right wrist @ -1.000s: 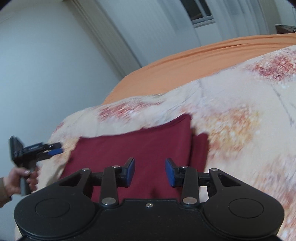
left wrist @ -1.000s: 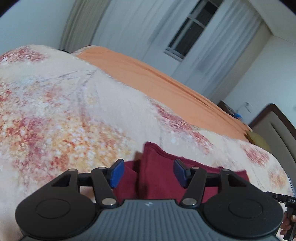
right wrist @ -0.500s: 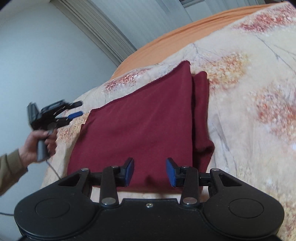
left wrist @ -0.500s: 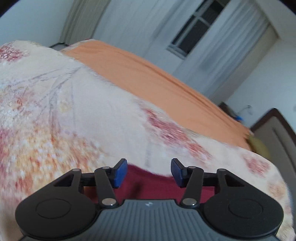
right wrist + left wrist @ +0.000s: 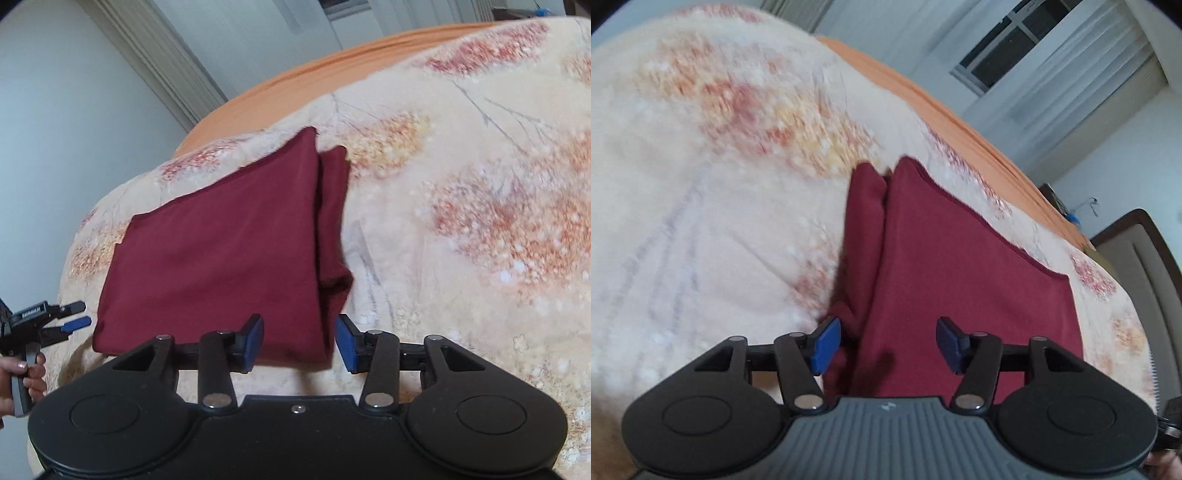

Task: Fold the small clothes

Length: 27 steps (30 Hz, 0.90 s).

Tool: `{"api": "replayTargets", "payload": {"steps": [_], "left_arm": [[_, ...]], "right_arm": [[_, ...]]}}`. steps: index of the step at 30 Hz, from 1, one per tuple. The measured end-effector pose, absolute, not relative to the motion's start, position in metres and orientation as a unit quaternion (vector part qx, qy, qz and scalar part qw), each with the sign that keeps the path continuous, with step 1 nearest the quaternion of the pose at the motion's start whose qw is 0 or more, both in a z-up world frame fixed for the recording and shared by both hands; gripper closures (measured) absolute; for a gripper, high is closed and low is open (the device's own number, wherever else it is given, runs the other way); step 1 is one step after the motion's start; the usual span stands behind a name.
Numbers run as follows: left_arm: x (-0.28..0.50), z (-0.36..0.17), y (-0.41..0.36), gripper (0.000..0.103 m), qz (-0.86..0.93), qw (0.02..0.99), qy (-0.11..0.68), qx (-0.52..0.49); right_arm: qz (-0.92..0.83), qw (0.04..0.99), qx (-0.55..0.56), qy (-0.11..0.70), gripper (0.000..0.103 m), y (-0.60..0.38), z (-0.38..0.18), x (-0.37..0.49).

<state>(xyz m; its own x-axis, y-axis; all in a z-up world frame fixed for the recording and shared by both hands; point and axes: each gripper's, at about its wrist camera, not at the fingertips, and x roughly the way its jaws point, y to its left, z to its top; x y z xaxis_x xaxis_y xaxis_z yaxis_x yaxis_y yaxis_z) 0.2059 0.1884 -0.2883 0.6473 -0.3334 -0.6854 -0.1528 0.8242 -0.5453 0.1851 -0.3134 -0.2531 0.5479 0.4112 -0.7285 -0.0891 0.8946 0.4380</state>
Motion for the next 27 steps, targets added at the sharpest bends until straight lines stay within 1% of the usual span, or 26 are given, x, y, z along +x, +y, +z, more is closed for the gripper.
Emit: {"api": "replayTargets", "payload": {"steps": [2,7,9,10,11,13,18,19,20,21,24,27], "left_arm": [[0.21,-0.286,0.195,0.036,-0.054,0.859,0.413,-0.299],[0.238,-0.298,0.204,0.036,-0.06,0.846,0.431,-0.306],[0.25,-0.307,0.206,0.036,-0.063,0.839,0.442,-0.31],[0.256,-0.312,0.206,0.036,-0.063,0.837,0.448,-0.307],[0.261,-0.316,0.206,0.036,-0.065,0.835,0.453,-0.305],[0.268,-0.322,0.204,0.036,-0.067,0.833,0.457,-0.304],[0.27,-0.324,0.197,0.036,-0.066,0.834,0.455,-0.305],[0.27,-0.324,0.197,0.036,-0.066,0.834,0.454,-0.308],[0.269,-0.324,0.197,0.036,-0.067,0.833,0.453,-0.309],[0.268,-0.325,0.195,0.036,-0.069,0.833,0.453,-0.309],[0.267,-0.326,0.189,0.036,-0.079,0.836,0.457,-0.293],[0.267,-0.326,0.185,0.036,-0.079,0.837,0.459,-0.286]], "right_arm": [[0.153,0.861,0.179,0.451,0.057,-0.305,-0.249,0.185],[0.181,0.857,0.185,0.445,0.057,-0.272,-0.246,0.187],[0.201,0.857,0.175,0.441,0.058,-0.252,-0.245,0.192],[0.21,0.859,0.161,0.439,0.061,-0.239,-0.245,0.197],[0.218,0.861,0.142,0.437,0.071,-0.226,-0.245,0.204],[0.236,0.866,0.093,0.43,0.087,-0.193,-0.249,0.225],[0.253,0.866,0.03,0.43,0.091,-0.127,-0.273,0.289],[0.252,0.864,0.026,0.436,0.094,-0.119,-0.279,0.302],[0.242,0.866,0.016,0.437,0.1,-0.112,-0.284,0.315],[0.224,0.871,0.01,0.436,0.103,-0.108,-0.287,0.329],[0.195,0.873,0.062,0.443,0.103,-0.106,-0.29,0.366],[0.198,0.867,0.053,0.453,0.101,-0.103,-0.29,0.363]]}}
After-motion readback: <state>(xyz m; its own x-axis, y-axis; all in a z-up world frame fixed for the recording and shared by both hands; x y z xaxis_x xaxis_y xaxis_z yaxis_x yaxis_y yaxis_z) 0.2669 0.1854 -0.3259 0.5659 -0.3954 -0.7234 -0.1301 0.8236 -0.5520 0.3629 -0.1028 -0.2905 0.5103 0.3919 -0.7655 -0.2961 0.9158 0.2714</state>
